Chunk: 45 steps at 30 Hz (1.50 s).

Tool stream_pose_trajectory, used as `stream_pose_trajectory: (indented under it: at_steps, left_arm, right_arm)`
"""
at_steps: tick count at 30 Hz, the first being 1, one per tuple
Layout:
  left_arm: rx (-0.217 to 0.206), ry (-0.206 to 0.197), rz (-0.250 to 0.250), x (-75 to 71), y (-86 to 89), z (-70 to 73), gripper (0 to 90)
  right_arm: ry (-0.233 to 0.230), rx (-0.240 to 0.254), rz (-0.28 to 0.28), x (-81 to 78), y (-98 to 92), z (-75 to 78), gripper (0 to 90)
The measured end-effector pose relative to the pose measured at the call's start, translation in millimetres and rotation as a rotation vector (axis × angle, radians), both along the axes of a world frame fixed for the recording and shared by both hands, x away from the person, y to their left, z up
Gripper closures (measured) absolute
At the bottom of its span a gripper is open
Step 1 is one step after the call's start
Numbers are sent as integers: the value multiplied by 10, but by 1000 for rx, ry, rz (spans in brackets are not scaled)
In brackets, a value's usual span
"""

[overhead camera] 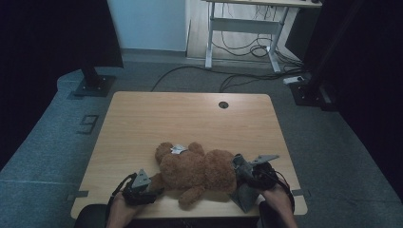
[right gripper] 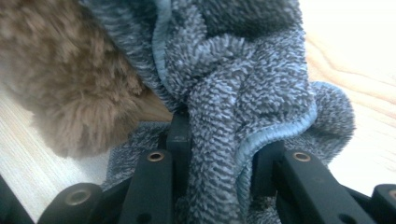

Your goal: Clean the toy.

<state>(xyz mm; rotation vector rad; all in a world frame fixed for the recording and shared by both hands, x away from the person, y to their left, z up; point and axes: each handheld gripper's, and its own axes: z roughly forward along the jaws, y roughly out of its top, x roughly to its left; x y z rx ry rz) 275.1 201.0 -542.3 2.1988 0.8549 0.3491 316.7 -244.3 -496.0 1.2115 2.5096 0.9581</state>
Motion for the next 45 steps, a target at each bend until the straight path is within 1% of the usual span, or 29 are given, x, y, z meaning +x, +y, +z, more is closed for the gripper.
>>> stream_pose_trajectory:
  at_steps: [2,5,9,11,13,17,20,22,24,26,29,31,37,40,45]
  left_arm:
    - [0,0,0,0,-1,0,425]
    - [3,0,-2,1,0,0,424]
    - [3,1,-3,3,0,-2,421]
    - [3,1,-3,3,-1,-4,419]
    - [4,1,-3,3,-2,-4,418]
    - [6,-1,-1,0,-8,-6,416]
    - [12,-3,-2,-2,-11,-6,414]
    - [17,-4,-4,-4,-12,-6,413]
    - [20,-5,-4,-8,-15,-6,412]
    - [20,-4,-4,-7,-14,-7,412]
    - [21,-2,-3,-5,-13,-9,412]
    - [21,1,-5,-4,-12,-9,411]
    - [23,4,-3,-1,-14,-15,410]
    - [24,5,-3,-1,-15,-18,409]
    - [29,5,-3,-1,-19,-23,407]
  right_arm:
    - [-30,9,-8,-27,-33,128,673]
    - [-77,33,0,-82,-55,384,673]
    - [-127,68,41,-151,8,706,673]
    - [-139,85,77,-170,87,828,673]
    - [-151,97,120,-176,205,916,673]
    - [-149,101,216,-149,521,1000,671]
    - [-143,82,274,-113,768,984,655]
    - [-134,59,299,-96,902,930,645]
    - [-115,45,312,-83,978,850,633]
    - [-103,38,311,-81,981,774,633]
    - [-91,59,296,-108,880,715,633]
    - [-91,64,277,-135,785,697,632]
    - [-69,62,204,-177,490,597,620]
    - [-50,58,175,-182,382,497,614]
    - [-6,57,133,-175,262,260,607]
